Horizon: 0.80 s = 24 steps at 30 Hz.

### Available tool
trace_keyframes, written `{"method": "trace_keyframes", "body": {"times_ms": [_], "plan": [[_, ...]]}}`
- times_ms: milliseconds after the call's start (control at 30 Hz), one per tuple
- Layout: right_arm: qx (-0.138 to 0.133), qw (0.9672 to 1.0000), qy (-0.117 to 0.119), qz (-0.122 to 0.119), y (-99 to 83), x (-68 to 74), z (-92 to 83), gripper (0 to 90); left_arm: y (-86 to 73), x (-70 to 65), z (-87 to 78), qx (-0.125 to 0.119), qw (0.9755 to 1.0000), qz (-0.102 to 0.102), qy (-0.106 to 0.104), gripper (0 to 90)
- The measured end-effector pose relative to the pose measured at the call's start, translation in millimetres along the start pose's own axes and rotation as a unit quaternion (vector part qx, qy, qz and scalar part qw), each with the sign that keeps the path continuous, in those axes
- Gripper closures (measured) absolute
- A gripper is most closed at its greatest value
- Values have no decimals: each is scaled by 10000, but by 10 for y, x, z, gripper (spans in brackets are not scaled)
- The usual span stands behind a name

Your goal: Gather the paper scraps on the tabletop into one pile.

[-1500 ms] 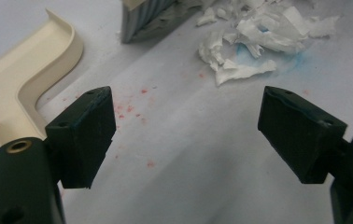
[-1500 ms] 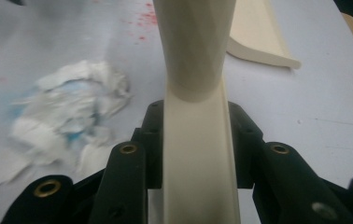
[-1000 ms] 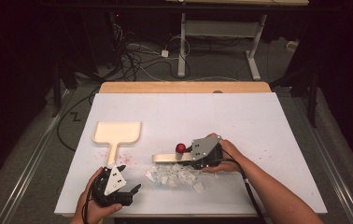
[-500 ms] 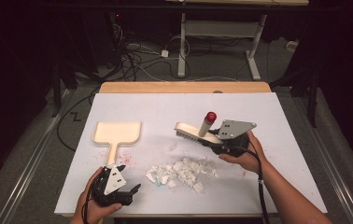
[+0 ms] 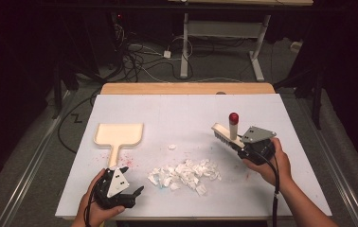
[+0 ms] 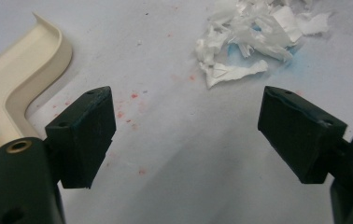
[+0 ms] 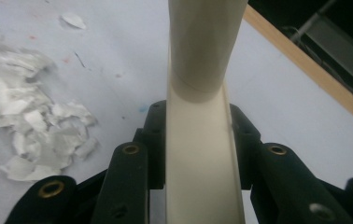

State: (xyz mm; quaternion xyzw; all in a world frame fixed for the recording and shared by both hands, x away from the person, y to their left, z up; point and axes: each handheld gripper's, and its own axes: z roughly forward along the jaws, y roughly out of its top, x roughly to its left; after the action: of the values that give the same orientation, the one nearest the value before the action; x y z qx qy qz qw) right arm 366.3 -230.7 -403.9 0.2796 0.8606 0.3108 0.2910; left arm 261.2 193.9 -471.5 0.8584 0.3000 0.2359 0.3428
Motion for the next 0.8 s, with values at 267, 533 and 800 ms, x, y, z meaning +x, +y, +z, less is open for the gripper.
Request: {"method": "trace_keyframes", "body": {"times_ms": [267, 533, 800], "plan": [[215, 9993, -184, 260, 25, 197, 281, 676, 6, 3, -11, -34, 10000, 84, 21, 182], [21, 9992, 395, 93, 163, 641, 226, 676, 0, 2, -17, -33, 9999, 103, 24, 182], [-228, 9962, 830, -115, 324, 931, 239, 676, 4, -5, -18, -17, 9999, 113, 23, 182]]}}
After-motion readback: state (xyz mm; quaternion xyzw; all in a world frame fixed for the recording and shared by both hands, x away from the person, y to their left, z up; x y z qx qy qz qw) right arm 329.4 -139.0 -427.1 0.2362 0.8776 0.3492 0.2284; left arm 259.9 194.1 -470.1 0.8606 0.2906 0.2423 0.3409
